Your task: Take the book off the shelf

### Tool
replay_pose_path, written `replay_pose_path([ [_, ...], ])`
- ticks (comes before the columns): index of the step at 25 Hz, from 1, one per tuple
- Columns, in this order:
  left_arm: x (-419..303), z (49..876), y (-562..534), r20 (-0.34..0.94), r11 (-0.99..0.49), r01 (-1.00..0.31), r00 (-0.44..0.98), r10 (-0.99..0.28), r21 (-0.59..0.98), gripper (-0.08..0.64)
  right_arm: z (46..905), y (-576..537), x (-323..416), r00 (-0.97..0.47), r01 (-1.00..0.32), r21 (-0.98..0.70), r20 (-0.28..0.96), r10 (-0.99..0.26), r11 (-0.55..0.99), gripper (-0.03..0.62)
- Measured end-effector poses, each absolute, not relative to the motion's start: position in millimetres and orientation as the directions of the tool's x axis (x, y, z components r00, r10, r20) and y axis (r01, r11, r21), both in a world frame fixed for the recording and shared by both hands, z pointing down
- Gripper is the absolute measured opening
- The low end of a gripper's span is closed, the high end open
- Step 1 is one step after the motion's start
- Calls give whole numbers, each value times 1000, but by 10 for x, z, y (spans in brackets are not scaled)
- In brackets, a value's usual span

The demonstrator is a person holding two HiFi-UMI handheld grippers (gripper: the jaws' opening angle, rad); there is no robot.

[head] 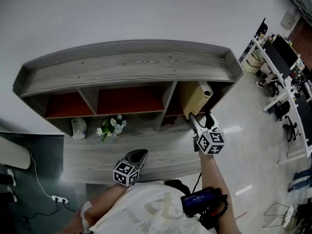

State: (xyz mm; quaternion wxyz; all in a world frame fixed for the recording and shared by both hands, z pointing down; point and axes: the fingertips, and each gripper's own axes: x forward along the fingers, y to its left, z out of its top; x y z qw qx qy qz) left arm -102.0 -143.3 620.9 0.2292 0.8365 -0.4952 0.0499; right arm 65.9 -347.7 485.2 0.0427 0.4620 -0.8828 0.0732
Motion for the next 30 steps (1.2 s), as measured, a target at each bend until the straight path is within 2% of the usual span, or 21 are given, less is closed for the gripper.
replay_pose_path([
  [13, -1166, 6260, -1495, 321, -339, -875, 450, -833, 346, 2, 4984, -3790, 405, -579, -815, -90, 183, -794, 573, 359],
  [15, -1207, 6273, -1502, 324, -326, -879, 440, -837, 348, 1, 5010, -3843, 391, -566, -823, -81, 193, -802, 562, 328],
  [22, -1368, 6295, -1563, 332, -282, -892, 402, -853, 354, 0, 5087, -4021, 248, -547, -833, -59, 232, -804, 549, 323],
  [23, -1383, 6300, -1575, 333, -278, -893, 398, -855, 355, 1, 5096, -4046, 237, -541, -837, -57, 236, -807, 544, 283],
  [28, -1412, 6344, -1619, 341, -260, -893, 390, -855, 369, 0, 5116, -4106, 189, -537, -840, -66, 243, -808, 539, 276],
  [30, -1430, 6357, -1644, 345, -253, -893, 386, -856, 372, 1, 5112, -4120, 149, -545, -835, -67, 240, -803, 546, 251],
])
